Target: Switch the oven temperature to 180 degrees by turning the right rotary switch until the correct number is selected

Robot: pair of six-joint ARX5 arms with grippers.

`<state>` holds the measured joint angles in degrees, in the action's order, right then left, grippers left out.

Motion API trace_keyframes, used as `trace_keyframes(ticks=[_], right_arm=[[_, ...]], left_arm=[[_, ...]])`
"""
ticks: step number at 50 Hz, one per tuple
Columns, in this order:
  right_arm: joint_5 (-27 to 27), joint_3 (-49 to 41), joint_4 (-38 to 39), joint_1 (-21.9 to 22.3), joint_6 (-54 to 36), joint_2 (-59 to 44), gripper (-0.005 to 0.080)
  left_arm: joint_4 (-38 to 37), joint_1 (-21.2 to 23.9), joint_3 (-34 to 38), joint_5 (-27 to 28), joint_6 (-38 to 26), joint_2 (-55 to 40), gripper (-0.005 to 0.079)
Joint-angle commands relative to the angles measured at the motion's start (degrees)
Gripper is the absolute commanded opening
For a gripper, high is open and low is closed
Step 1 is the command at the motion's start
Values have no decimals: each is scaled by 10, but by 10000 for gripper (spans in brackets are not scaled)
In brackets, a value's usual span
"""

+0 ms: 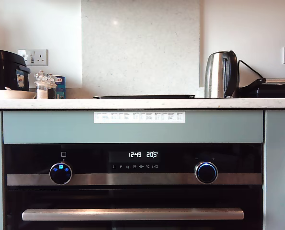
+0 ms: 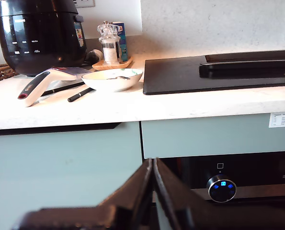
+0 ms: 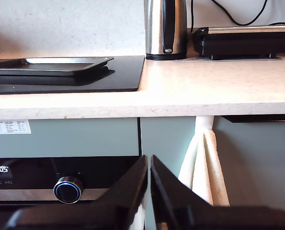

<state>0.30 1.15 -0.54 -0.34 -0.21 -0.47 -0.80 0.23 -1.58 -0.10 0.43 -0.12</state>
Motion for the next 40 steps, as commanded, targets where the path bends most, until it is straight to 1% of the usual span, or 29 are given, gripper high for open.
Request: trace_keyframes(ticks=[1,13,21,26,31,34,40], right_arm=[[-43,101,-131,-23,34,3,-12],[-43,101,-130,-23,34,3,-12],[-51,101,-129,-23,34,3,-12],[-82,101,-124,-23,34,3,-12],[-114,101,-125,-23,35,3,-12],[-132,101,-124,-23,35,3,-12],[-164,101,-126,-24,52,1,-12]], left_arm=[[39,50,-36,31,97,-39,-22],[39,50,-36,33,97,-39,-22],[38,51,-36,80,96,-39,-22],[27,55,-36,148,64,-41,-22],[-4,65,-36,194,25,-41,-22],[-26,72,-36,208,5,-41,-22],[-77,84,-36,208,-10,-41,-22]])
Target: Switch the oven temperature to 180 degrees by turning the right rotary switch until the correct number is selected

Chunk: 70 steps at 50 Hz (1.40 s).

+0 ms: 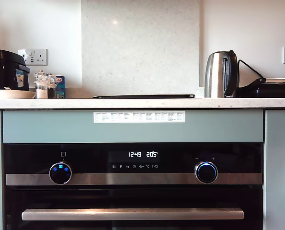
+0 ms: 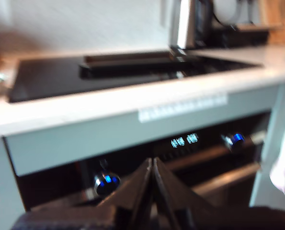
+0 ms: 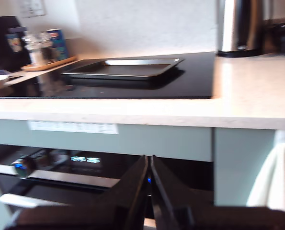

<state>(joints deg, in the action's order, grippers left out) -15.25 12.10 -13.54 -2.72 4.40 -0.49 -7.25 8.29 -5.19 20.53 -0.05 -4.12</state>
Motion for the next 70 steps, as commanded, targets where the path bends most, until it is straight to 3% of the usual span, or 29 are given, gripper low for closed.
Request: trace_keyframes(ticks=[1,9,17,20,26,34,45,51,62,70], right_arm=[[-13,-8,4,-1,6,0,-12],[-24,-8,5,-21,8,-9,-5],[-23,-8,7,-54,7,-33,31],[-22,-8,15,-67,5,-48,88],[-22,-8,43,-100,5,-83,286],[-22,-7,81,-142,-17,-138,416],[-26,-7,121,-195,-136,-221,489],[-28,-5,148,-229,-205,-275,575],[33,2,160,-254,-346,-391,582],[87,28,173,-254,-377,-479,583]], left_arm=[[-22,4,0,2,-5,-1,-22],[-78,12,0,2,-7,-1,-22],[-85,22,0,13,-6,-1,-22],[-91,25,0,16,-4,-1,-22],[-104,33,0,21,-2,-1,-22],[-104,45,0,36,-3,-1,-22],[-104,54,0,36,-5,0,-22],[-104,54,0,36,-5,0,-22],[-104,54,0,35,-5,0,-22],[-104,54,0,34,-5,0,-22]])
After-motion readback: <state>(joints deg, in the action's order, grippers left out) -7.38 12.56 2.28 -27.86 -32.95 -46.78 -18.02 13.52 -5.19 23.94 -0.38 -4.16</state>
